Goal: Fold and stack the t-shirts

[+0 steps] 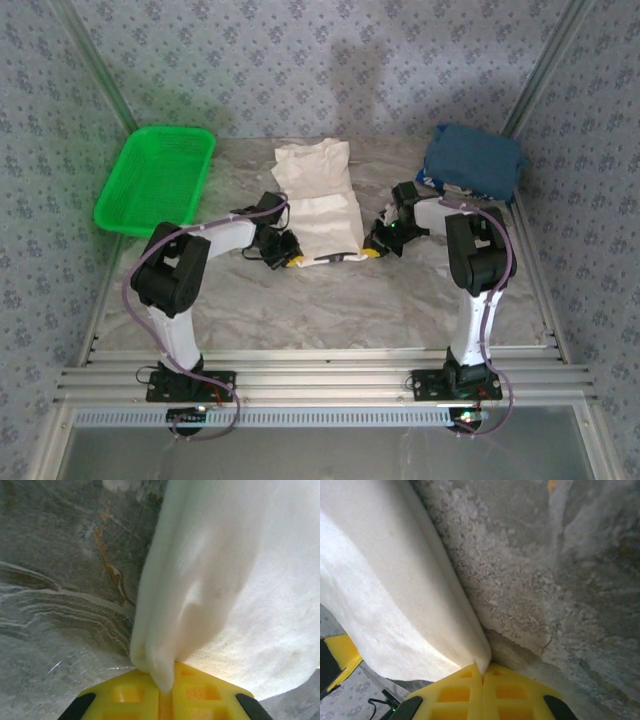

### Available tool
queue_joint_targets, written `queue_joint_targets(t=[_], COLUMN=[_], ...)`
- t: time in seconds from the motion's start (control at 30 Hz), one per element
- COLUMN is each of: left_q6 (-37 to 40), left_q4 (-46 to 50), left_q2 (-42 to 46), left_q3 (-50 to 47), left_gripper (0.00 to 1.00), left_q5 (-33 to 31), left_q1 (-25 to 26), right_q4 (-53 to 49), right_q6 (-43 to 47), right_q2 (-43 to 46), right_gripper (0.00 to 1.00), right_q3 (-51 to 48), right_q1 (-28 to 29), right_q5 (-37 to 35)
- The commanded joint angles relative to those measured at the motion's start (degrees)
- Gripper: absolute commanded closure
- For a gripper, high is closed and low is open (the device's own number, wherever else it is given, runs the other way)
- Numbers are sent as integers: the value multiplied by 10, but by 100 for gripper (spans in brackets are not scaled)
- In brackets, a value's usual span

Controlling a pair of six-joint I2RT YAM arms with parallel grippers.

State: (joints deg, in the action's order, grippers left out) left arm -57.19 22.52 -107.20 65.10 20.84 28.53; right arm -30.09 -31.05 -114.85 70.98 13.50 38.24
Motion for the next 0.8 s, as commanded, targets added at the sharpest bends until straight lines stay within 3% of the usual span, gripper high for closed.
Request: queue_joint_targets(t=[0.0, 0.37, 0.77], left_q6=[18, -33, -206], left_q4=[31, 103, 156], left_q2=[57, 214, 434], left_q3=[-21, -108, -229], left_gripper=[93, 97, 96], left_q5=[-34, -67, -112], left_q1=[5, 87, 198], right_q4=[-40, -119, -245], right_q6=[10, -31, -84], right_q2=[33, 214, 417], right_gripper=[98, 100, 100], right_q3=[-8, -137, -242], right_q1=[3, 31, 67], right_q5=[7, 30, 41])
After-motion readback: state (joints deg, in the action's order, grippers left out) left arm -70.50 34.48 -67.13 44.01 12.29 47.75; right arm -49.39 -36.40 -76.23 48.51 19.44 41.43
